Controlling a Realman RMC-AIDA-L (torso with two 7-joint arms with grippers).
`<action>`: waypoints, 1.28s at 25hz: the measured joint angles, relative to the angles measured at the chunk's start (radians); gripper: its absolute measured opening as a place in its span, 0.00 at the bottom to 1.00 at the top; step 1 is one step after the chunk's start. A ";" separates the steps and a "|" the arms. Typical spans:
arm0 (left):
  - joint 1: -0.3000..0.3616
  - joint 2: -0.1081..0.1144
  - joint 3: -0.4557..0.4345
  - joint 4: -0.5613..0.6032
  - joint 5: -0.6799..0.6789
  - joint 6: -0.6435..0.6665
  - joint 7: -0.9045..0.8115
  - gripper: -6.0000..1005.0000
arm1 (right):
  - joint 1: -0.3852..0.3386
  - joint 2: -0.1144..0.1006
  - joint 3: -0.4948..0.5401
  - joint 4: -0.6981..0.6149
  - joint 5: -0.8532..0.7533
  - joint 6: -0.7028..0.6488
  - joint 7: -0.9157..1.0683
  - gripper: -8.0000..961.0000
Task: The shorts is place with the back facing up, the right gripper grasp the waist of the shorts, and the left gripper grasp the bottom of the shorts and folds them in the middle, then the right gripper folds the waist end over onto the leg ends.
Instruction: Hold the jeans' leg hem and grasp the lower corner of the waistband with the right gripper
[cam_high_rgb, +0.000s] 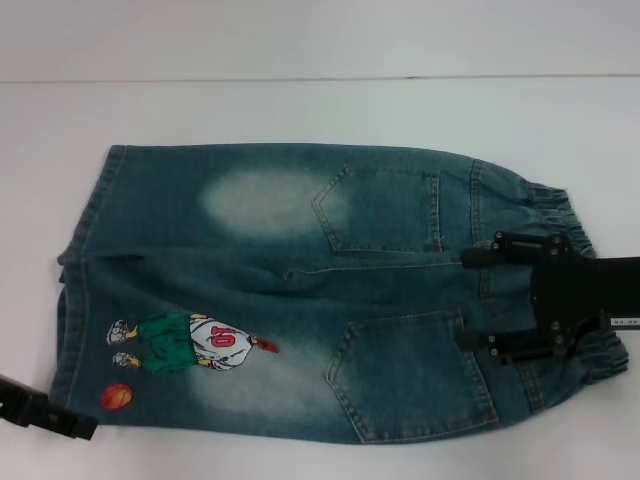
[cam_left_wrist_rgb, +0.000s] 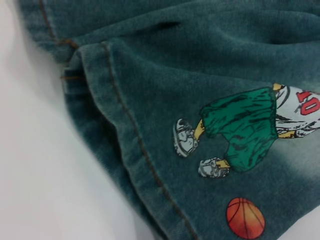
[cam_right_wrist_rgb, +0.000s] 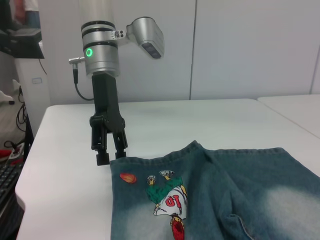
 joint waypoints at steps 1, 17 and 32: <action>-0.003 -0.001 0.001 -0.001 0.000 0.002 0.000 0.93 | 0.000 0.000 0.000 0.000 0.000 0.003 0.000 0.94; -0.028 0.002 0.001 -0.022 0.000 -0.040 -0.023 0.56 | -0.004 0.000 0.000 0.002 0.000 0.033 0.001 0.94; -0.031 0.004 0.012 -0.024 0.010 -0.030 -0.038 0.17 | -0.009 0.000 0.003 0.002 0.002 0.031 0.003 0.94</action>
